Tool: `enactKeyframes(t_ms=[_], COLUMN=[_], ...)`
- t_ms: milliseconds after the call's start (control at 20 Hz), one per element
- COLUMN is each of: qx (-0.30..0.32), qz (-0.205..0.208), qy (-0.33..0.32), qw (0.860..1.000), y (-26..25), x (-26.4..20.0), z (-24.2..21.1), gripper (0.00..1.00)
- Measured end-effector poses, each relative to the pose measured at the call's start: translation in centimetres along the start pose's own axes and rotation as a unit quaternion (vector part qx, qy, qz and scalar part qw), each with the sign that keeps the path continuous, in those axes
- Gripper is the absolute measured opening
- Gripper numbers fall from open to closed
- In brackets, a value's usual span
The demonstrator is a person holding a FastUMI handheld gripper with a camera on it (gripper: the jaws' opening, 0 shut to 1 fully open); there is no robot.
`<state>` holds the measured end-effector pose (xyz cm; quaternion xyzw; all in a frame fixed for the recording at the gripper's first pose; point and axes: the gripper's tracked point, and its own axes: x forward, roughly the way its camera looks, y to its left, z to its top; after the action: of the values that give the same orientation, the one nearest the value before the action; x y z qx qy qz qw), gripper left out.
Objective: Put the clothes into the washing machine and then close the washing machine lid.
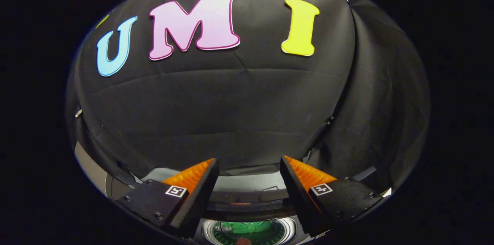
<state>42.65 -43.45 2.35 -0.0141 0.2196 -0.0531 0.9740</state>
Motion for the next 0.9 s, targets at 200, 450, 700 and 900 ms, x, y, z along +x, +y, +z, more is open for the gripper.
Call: enactKeyframes(t_ms=[200,450,700,900], qx=[0.003,-0.001,-0.004,-0.004], qz=[-0.001,-0.006,-0.007,-0.012], qy=[-0.030,-0.025,-0.021,-0.018], qw=[1.000,1.000,1.000,1.000], y=[-0.1,-0.3,-0.3,-0.5], x=[-1.5,-3.2,-4.3,-5.3], z=[-0.5,-1.6,-2.4,-3.2], gripper=[1.00,1.00,1.00,1.00])
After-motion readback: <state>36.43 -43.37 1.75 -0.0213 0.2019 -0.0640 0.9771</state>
